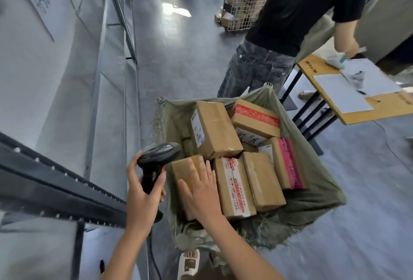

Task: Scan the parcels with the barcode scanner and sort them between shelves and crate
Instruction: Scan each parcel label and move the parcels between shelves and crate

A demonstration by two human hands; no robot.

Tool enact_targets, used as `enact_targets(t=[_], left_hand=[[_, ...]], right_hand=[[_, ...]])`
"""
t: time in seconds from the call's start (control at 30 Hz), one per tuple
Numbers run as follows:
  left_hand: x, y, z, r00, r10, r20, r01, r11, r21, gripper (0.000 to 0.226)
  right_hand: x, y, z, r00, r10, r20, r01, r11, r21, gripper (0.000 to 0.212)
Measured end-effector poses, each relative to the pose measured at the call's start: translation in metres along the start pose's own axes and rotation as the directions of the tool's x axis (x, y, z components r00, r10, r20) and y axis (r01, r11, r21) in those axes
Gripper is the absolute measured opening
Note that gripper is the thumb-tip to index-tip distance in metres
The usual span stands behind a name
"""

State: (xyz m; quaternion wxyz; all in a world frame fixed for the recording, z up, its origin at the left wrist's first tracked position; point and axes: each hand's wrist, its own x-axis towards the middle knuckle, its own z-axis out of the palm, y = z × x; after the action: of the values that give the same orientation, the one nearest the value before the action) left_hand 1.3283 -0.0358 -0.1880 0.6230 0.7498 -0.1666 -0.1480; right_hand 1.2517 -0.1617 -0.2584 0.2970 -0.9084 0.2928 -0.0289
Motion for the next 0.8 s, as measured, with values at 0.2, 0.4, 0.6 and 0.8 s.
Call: enact_targets(t=[0.2, 0.4, 0.6, 0.8], left_hand=[[-0.016, 0.005, -0.016, 0.975, -0.011, -0.220, 0.020, 0.999, 0.041, 0.066], [-0.079, 0.017, -0.037, 0.784, 0.041, -0.619, 0.055, 0.989, 0.135, 0.065], [-0.184, 0.066, -0.046, 0.447, 0.114, -0.887, 0.104, 0.978, 0.179, 0.064], [-0.317, 0.103, -0.024, 0.130, 0.147, -0.981, 0.255, 0.951, 0.176, 0.062]], right_hand=[[0.020, -0.024, -0.009, 0.972, -0.232, 0.038, 0.231, 0.973, 0.023, 0.070], [0.019, -0.074, -0.015, 0.759, -0.625, 0.182, 0.618, 0.780, 0.100, 0.067], [-0.057, -0.124, -0.027, 0.350, -0.885, 0.306, 0.872, 0.427, 0.240, 0.061], [-0.177, -0.159, -0.033, -0.055, -0.947, 0.317, 0.883, 0.102, 0.458, 0.066]])
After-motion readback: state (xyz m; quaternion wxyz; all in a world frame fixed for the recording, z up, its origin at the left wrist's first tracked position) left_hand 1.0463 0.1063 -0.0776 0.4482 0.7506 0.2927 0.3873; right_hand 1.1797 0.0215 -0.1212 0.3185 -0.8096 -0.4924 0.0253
